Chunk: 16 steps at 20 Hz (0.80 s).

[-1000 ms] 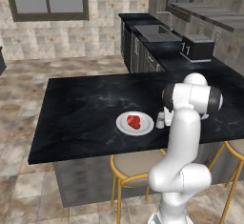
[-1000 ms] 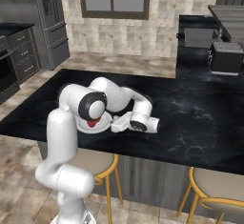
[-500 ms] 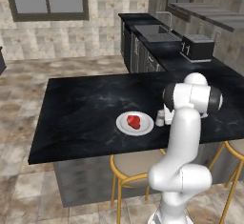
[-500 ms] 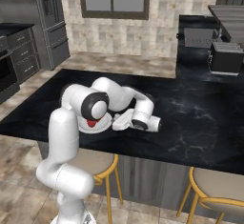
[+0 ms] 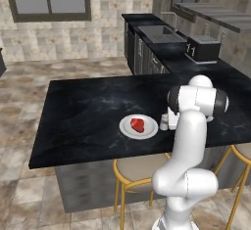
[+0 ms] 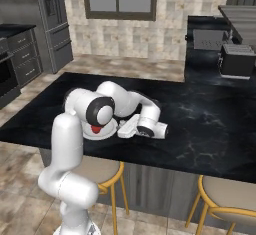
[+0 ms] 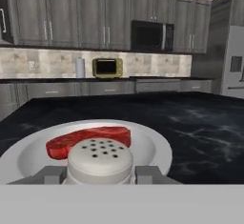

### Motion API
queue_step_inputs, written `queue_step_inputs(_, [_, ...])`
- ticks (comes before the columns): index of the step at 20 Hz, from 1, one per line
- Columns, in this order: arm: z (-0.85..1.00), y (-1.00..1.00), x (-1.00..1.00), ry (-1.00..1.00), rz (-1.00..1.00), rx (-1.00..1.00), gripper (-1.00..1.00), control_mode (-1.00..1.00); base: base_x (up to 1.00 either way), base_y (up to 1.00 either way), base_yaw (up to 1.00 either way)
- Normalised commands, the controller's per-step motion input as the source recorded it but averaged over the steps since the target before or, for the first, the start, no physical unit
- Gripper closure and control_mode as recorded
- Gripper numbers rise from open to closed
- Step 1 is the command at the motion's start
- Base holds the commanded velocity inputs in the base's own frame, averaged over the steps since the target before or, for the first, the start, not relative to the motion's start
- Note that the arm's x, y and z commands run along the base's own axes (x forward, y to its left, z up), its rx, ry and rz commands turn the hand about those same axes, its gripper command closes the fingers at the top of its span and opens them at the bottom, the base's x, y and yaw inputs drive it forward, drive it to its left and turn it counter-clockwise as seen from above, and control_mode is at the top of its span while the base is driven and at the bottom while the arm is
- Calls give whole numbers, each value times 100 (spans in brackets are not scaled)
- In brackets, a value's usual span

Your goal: Retrieve the shaker from the cabinet and place it next the steak on a plate on the dining table.

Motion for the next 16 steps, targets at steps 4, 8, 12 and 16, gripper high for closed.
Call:
queue_step_inputs(4, [-49, 16, -2, 0, 0, -2, -100, -100, 0, 0, 0])
queue_step_inputs(8, [-12, 2, -6, 0, 0, 1, -100, -100, 0, 0, 0])
queue_step_inputs(12, [0, 0, -9, 1, 0, 6, -100, -100, 0, 0, 0])
queue_step_inputs(16, [0, -14, -18, -5, 0, 4, -100, -100, 0, 0, 0])
